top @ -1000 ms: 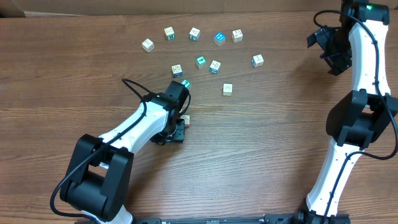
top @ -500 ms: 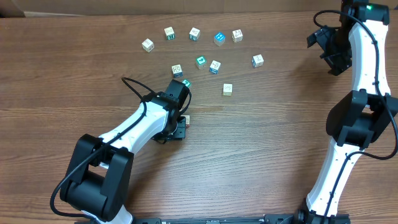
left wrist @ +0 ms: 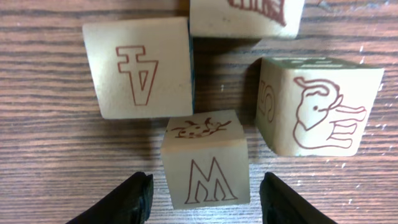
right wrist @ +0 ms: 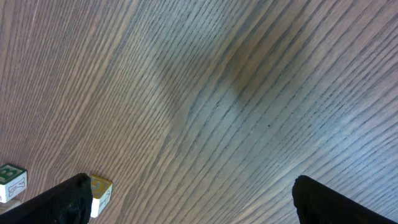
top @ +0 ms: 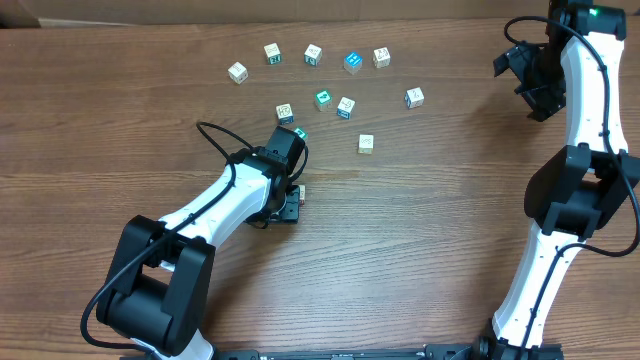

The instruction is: Form a circle

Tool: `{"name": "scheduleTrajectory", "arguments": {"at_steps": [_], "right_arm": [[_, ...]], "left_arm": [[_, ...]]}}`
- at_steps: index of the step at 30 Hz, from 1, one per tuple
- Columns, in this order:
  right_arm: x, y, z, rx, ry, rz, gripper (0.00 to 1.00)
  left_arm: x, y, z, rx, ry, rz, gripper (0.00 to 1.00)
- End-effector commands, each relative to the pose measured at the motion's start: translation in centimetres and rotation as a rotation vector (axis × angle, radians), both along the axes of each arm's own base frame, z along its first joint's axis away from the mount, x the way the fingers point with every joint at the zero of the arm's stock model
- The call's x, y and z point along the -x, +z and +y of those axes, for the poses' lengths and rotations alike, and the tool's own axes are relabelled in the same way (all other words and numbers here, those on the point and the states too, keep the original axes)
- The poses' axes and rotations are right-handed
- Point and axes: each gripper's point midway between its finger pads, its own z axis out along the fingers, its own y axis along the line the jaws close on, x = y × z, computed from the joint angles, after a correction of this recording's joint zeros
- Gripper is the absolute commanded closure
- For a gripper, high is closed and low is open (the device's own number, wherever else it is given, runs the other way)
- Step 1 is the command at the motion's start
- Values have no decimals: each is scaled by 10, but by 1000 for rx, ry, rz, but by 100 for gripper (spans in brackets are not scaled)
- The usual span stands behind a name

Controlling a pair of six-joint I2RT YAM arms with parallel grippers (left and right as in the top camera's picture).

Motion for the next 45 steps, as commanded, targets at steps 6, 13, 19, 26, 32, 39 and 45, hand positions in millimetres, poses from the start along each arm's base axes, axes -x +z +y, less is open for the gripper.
{"name": "scheduleTrajectory", "arguments": {"at_steps": [6,13,19,26,32,39,45], "right_arm": [[-3,18,-2,12,1,-43,0],[-3,18,-2,12,1,-43,0],[-3,18,-2,12,1,-43,0],[-3,18,-2,12,1,-43,0],[-3,18,-2,12,1,-43,0],[-3,18,-2,12,1,-43,0],[-3,18,-2,12,1,-43,0]], "left_arm": [[-2,-2,1,-10,-13,-14,55],[-4,-2,1,-15,-57,-23,58],[-5,-2,1,-19,-83,-26,64],[-5,-1,1,-20,-105,-29,66],[-7,-1,0,-22,-150,-36,66],[-10,-1,-2,-17,-148,-49,66],[-10,-1,-2,-14,-121,-49,64]]}}
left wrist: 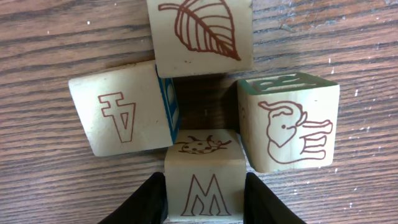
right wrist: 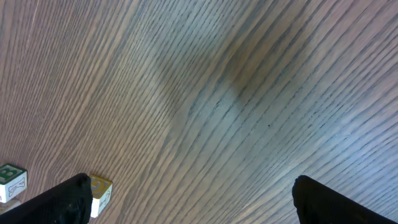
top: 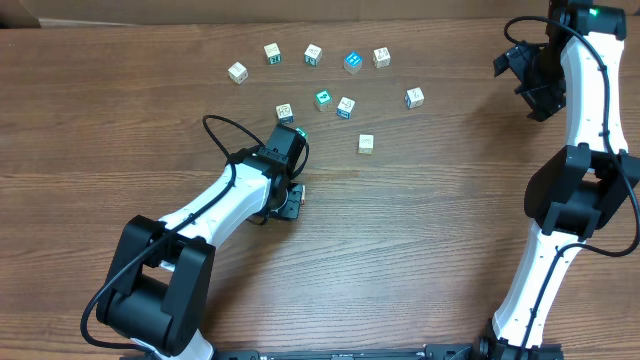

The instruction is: Form a circle

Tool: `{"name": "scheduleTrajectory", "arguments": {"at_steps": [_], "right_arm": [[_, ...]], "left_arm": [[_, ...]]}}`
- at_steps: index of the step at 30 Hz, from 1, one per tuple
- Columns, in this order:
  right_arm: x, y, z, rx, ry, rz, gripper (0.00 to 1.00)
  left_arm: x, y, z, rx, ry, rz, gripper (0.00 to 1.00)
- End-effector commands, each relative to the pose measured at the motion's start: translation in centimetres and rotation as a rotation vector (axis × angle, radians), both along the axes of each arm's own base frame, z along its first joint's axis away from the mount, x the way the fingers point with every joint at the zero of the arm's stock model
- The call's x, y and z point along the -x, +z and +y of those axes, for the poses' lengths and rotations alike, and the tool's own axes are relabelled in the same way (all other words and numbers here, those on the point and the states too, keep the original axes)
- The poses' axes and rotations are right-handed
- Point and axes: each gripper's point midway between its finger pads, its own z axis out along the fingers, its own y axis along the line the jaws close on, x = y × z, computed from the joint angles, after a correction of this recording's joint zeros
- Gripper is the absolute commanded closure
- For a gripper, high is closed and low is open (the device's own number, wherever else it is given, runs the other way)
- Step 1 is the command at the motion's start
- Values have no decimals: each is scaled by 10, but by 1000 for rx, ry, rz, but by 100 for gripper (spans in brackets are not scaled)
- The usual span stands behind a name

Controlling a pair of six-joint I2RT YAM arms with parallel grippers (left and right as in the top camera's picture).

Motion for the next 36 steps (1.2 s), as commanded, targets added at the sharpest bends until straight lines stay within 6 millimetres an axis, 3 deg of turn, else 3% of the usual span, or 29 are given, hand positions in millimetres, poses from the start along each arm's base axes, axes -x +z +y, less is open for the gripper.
{"name": "scheduleTrajectory", "arguments": {"at_steps": [1,14,30,36], "right_arm": [[-3,18,-2,12,0,-44,0],[-3,18,-2,12,0,-44,0],[-3,18,-2,12,0,-44,0],[-3,18,-2,12,0,-44,0]], "left_arm": [[2,-2,2,-12,14,0,64],[1,-2,2,0,87,-2,68],[-3,-2,1,10,101,-16,65],[-1,-2,1,8,101,-8,46]]}}
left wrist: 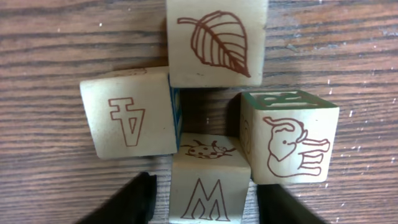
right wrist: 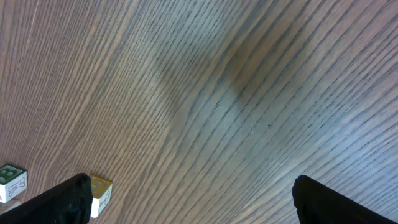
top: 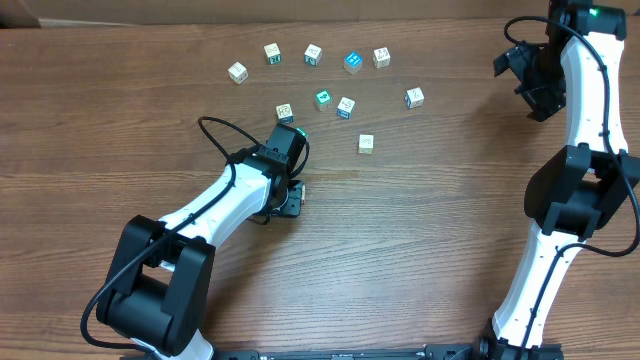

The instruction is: Form a circle

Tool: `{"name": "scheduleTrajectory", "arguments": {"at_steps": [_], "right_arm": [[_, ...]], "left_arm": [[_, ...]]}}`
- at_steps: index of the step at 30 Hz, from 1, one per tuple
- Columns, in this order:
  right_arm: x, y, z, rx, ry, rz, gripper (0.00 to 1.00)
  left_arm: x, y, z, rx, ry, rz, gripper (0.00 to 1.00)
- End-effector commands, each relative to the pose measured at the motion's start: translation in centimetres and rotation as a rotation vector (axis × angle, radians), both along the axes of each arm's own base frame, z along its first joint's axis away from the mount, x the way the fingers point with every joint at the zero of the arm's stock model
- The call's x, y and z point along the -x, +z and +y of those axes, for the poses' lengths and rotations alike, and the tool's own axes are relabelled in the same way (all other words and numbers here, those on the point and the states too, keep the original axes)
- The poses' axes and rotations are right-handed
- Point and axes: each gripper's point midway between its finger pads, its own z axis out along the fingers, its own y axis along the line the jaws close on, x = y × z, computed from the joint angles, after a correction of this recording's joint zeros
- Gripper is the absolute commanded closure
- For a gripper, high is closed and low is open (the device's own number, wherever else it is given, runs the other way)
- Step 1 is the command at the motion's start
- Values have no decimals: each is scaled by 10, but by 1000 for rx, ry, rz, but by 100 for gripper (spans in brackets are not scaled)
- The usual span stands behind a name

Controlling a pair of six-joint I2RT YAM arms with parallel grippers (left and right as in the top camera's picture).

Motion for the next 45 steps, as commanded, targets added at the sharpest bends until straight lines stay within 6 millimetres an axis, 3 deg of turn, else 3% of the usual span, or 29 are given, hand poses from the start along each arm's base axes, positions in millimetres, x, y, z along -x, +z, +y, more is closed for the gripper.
{"name": "scheduleTrajectory", "arguments": {"at_steps": [1,6,12,22,28,37,45], "right_arm": [[-3,18,-2,12,0,-44,0],[-3,18,-2,12,0,-44,0],[-3,18,-2,12,0,-44,0],[-3,18,-2,12,0,-44,0],[-3,18,-2,12,0,-44,0],[-3,18,-2,12,0,-44,0],[-3,18,-2,12,0,-44,0]], "left_arm": [[5,-3,3,-14,12,15,44],[16,-4,6,-25,9,62,41],[19,-4,8,-31,11,74,53],[19,-4,3,-2,45,76,60],[13,-4,3,-4,40,51,50],[10,-3,-1,14,41,40,66],[10,-3,-1,23,96,40,67]]}}
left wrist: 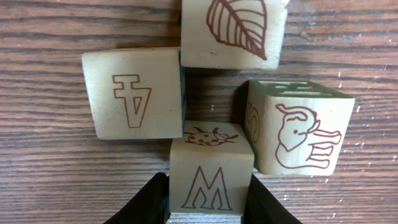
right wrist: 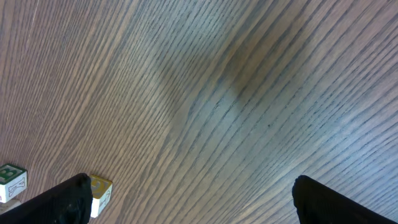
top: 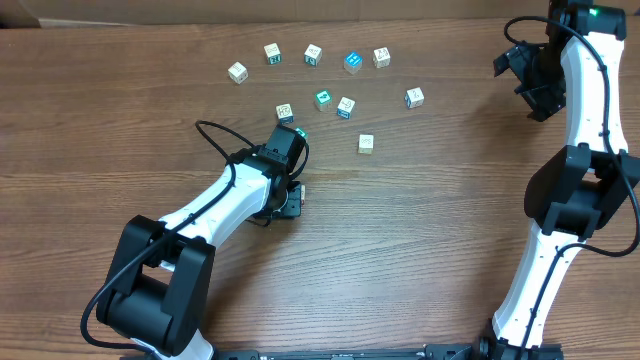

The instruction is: Form a circle

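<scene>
Wooden letter blocks lie on the brown table (top: 420, 230). In the left wrist view my left gripper (left wrist: 210, 200) is shut on the M block (left wrist: 211, 168), both fingers pressed against its sides. A block marked 4 (left wrist: 132, 93) touches it at the left. The elephant block (left wrist: 301, 137) stands close on the right and the leaf block (left wrist: 233, 31) lies just beyond. From overhead the left gripper (top: 290, 135) hides the M block. My right gripper (right wrist: 186, 208) hangs open over bare wood, far right (top: 535, 85).
Several blocks form an arc at the back, from one at the left (top: 237, 72) to one at the right (top: 414, 97). A lone block (top: 366, 144) sits below it. Two blocks (right wrist: 99, 190) show at the right wrist view's lower left edge.
My left gripper stood open beside the M block; now it is shut on it. The block marked 4 sits squarer than before. The right arm has not moved.
My left gripper was open around the M block, with the other three blocks spread apart. Then it was shut on the M block, pressed in among them. Then it stood open again. Now it is shut on the M block once more.
</scene>
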Tool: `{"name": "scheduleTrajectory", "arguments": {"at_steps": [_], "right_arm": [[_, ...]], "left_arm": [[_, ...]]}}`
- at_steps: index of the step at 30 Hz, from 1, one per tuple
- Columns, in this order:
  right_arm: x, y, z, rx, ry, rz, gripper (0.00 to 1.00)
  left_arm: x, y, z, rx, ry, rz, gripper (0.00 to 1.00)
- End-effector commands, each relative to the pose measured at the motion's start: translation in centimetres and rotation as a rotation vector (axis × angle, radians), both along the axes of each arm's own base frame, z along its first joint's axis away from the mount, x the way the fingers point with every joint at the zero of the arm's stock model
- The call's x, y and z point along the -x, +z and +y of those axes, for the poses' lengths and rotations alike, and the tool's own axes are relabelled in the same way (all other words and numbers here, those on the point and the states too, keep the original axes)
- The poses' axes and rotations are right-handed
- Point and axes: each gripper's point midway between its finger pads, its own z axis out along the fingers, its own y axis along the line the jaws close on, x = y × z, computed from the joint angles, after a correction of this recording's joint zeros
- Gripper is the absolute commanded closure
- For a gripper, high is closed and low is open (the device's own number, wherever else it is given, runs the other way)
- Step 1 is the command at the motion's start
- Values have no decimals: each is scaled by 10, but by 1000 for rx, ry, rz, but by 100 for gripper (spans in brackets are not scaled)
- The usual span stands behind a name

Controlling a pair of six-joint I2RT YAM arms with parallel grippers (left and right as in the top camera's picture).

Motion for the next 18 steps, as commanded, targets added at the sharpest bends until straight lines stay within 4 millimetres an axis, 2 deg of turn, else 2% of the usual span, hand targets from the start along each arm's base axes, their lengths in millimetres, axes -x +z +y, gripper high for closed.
{"name": "scheduleTrajectory", "arguments": {"at_steps": [1,9,15,17,18], "right_arm": [[-3,18,-2,12,1,-43,0],[-3,18,-2,12,1,-43,0],[-3,18,-2,12,1,-43,0],[-3,18,-2,12,1,-43,0],[-3,18,-2,12,1,-43,0]], "left_arm": [[2,-2,-2,15,33,7,67],[1,-2,-3,17,32,4,60],[6,0,-1,12,32,27,36],[6,8,2,-8,36,31,34],[2,19,2,-6,39,25,34]]}}
